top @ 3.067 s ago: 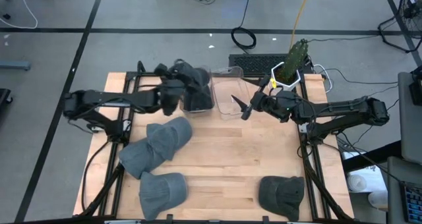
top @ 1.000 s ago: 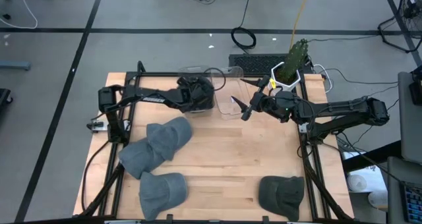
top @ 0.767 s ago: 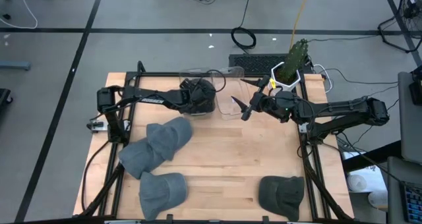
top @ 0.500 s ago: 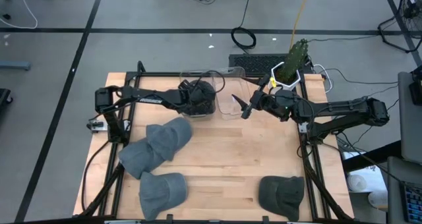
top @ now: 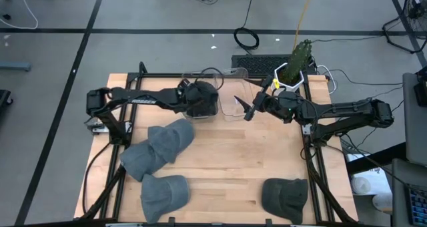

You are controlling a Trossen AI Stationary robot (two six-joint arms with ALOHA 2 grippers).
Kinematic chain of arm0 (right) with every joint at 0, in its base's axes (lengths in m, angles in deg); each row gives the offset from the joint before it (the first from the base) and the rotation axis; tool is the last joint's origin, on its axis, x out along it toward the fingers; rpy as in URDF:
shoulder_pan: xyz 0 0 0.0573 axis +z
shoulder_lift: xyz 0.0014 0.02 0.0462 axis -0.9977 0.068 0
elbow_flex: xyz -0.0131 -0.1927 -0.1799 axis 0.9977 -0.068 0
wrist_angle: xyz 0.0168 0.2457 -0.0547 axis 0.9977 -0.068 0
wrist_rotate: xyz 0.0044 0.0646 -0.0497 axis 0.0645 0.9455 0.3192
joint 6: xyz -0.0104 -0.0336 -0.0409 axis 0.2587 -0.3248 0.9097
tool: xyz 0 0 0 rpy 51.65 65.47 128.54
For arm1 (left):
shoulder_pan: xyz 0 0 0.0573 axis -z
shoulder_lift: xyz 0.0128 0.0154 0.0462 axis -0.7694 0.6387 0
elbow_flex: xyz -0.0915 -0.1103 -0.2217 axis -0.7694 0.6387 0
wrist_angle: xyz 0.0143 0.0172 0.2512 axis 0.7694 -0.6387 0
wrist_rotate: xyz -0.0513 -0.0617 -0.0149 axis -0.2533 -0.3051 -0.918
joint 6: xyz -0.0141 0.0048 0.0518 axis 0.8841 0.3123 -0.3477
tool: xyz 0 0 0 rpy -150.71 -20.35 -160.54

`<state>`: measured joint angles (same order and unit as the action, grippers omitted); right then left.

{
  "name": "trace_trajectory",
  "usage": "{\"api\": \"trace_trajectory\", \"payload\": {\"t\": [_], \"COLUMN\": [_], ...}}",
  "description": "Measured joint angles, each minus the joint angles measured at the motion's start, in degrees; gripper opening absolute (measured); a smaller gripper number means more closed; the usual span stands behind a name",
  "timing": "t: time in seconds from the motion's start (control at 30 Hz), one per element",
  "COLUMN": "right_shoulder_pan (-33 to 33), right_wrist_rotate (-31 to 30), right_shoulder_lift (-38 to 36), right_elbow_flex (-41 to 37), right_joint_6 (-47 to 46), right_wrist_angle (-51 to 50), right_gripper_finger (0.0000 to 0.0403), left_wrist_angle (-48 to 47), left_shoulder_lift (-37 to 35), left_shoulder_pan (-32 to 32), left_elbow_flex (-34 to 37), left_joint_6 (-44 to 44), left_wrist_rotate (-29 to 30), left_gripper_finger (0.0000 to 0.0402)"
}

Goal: Pick & Place hat
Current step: Put the top black cap into the left transparent bin

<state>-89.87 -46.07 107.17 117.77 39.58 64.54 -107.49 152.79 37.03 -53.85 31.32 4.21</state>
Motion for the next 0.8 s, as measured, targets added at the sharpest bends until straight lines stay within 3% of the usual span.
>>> {"api": "trace_trajectory", "payload": {"t": [0.23, 0.53, 0.67, 0.8], "right_shoulder_pan": [0.0, 0.0, 0.0, 0.0], "right_wrist_rotate": [0.0, 0.0, 0.0, 0.1], "right_shoulder_lift": [0.0, 0.0, 0.0, 0.0], "right_elbow_flex": [0.0, 0.0, 0.0, 0.0], "right_joint_6": [0.0, -0.7, -0.7, -1.5], "right_wrist_angle": [-0.5, -1.2, -1.4, -1.6], "right_gripper_finger": [0.0336, 0.0336, 0.0336, 0.0336], "left_wrist_angle": [-3.9, -27.6, -27.3, -25.3], "left_shoulder_lift": [-8.3, -14.2, -14.0, -14.0], "left_shoulder_pan": [1.4, -3.7, -6.0, -7.9], "left_elbow_flex": [0.0, 1.3, 4.5, 5.6], "left_joint_6": [-5.1, 15.1, 15.6, 8.2], "left_wrist_rotate": [2.2, 5.0, 1.5, -4.9], "left_gripper_finger": [0.0246, 0.0254, 0.0218, 0.0100]}}
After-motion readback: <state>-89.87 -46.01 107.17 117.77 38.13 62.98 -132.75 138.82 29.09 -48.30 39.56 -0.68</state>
